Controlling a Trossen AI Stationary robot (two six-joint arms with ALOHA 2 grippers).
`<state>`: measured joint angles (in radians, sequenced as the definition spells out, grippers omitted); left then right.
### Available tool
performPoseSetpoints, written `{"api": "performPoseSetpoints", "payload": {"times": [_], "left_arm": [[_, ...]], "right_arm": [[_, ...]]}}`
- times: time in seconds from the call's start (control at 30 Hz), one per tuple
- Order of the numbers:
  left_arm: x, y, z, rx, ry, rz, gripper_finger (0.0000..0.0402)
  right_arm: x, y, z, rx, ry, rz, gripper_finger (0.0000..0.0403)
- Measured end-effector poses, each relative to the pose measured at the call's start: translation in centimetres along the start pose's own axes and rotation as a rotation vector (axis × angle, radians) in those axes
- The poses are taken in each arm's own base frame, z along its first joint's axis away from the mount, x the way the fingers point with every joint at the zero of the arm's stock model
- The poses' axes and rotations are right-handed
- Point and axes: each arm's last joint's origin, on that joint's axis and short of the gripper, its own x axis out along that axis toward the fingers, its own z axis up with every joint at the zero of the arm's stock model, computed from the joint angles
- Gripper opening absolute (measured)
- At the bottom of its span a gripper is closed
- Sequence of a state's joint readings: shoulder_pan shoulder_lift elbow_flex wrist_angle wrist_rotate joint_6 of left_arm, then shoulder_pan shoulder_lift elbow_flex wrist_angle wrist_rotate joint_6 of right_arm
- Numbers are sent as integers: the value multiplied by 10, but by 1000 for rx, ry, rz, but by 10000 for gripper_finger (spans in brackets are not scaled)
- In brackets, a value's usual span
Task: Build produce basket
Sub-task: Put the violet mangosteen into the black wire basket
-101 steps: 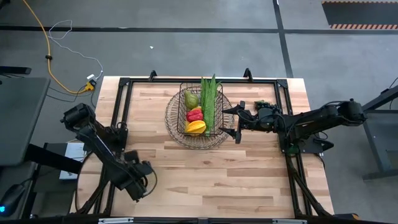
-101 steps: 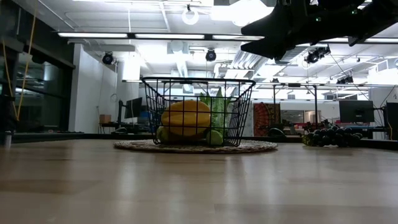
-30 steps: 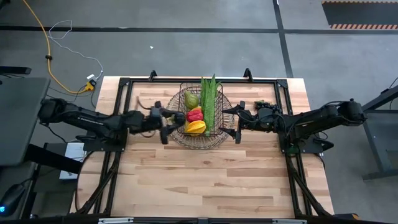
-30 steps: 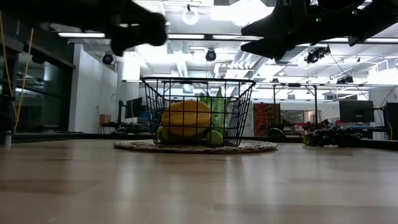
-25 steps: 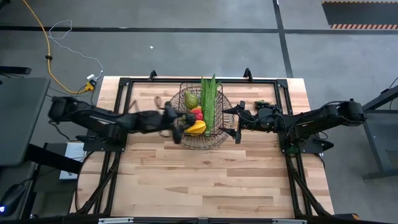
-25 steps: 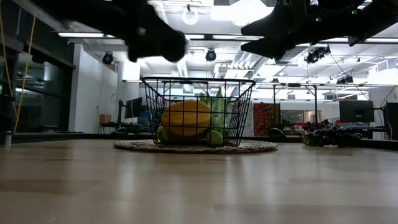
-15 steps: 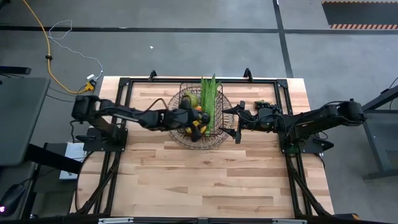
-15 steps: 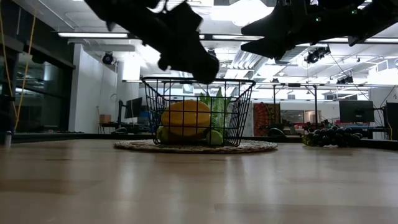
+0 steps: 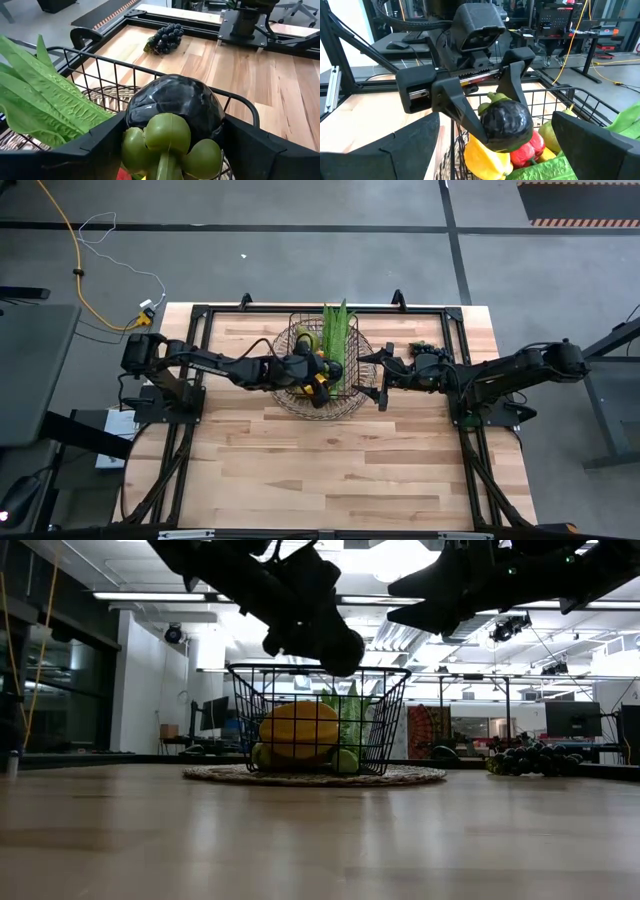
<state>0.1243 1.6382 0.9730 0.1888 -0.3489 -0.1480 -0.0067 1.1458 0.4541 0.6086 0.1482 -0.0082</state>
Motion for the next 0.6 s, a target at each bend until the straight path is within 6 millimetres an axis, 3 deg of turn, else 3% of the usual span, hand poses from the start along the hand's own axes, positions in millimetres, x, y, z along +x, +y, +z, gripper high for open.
{"api": "performPoseSetpoints", "payload": {"times": [0.4,0.6], "left_arm": [[0,0,-2,-12,14,2,282],[0,0,-2,-26,16,7,322]], "right_arm": [[0,0,0,0,0,0,374],[0,0,0,0,0,-1,374]]}}
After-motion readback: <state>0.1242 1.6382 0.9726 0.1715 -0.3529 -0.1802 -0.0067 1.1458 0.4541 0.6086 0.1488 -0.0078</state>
